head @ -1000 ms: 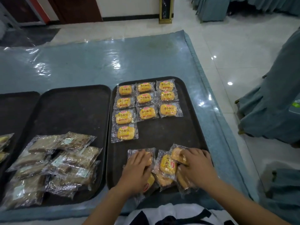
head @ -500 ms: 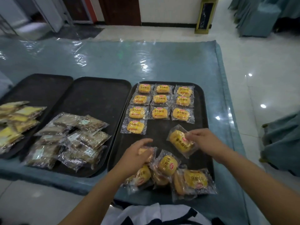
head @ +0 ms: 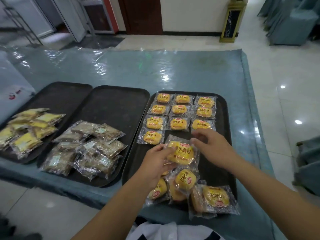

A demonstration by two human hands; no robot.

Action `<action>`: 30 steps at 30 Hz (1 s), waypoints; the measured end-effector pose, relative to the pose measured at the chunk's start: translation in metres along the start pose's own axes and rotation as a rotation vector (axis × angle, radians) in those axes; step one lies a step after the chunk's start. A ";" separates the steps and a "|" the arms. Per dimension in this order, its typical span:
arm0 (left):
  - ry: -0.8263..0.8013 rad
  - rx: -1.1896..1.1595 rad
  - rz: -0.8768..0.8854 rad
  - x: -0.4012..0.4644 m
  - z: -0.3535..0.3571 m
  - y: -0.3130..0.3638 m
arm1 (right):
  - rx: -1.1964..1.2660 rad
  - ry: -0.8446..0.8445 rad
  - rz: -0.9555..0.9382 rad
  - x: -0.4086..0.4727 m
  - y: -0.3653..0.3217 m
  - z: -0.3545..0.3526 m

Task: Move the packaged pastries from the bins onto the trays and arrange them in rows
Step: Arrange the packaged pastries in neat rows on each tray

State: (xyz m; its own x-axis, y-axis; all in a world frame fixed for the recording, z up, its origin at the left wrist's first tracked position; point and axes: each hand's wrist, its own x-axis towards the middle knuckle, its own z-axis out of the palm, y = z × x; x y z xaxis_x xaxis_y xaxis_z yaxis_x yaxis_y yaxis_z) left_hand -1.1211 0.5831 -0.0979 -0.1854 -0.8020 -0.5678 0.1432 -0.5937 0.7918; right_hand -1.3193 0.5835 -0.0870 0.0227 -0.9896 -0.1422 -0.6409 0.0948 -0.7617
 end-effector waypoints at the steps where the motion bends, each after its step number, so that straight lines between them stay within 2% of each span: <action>1: 0.052 -0.005 -0.019 0.003 -0.003 -0.002 | -0.076 0.047 -0.078 -0.008 -0.001 0.009; 3: 0.098 0.037 -0.058 0.008 -0.007 -0.006 | -0.228 -0.076 -0.230 -0.028 -0.001 0.033; 5: 0.072 0.083 -0.102 0.009 -0.012 -0.010 | -0.425 -0.196 -0.282 -0.044 0.003 0.061; 7: 0.043 0.081 -0.148 0.010 -0.018 -0.012 | -0.538 -0.122 -0.307 -0.048 0.008 0.079; 11: -0.020 0.035 -0.232 0.010 -0.031 -0.013 | -0.476 0.067 -0.387 -0.043 0.008 0.094; 15: -0.024 0.097 -0.236 0.016 -0.048 -0.009 | -0.469 0.087 -0.329 -0.032 0.009 0.096; 19: 0.067 0.406 -0.120 0.022 -0.072 -0.011 | -0.482 -0.012 -0.140 0.009 0.013 0.085; 23: 0.087 0.712 0.027 0.013 -0.099 -0.026 | -0.603 0.161 -0.020 0.055 0.016 0.090; 24: 0.077 0.801 0.072 0.011 -0.105 -0.031 | -0.598 0.129 0.030 0.060 0.019 0.098; 27: 0.020 1.080 0.162 0.011 -0.118 -0.048 | -0.632 -0.124 0.102 0.059 0.035 0.133; 30: -0.022 1.228 0.172 0.008 -0.123 -0.063 | -0.644 -0.117 0.108 0.058 0.047 0.151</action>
State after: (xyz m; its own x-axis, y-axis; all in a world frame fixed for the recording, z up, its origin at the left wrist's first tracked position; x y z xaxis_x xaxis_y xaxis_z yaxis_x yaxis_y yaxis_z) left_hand -1.0119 0.6062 -0.1796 -0.2727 -0.8549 -0.4413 -0.8360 -0.0165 0.5485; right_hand -1.2320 0.5471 -0.2266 -0.0070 -0.9563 -0.2922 -0.9739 0.0728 -0.2149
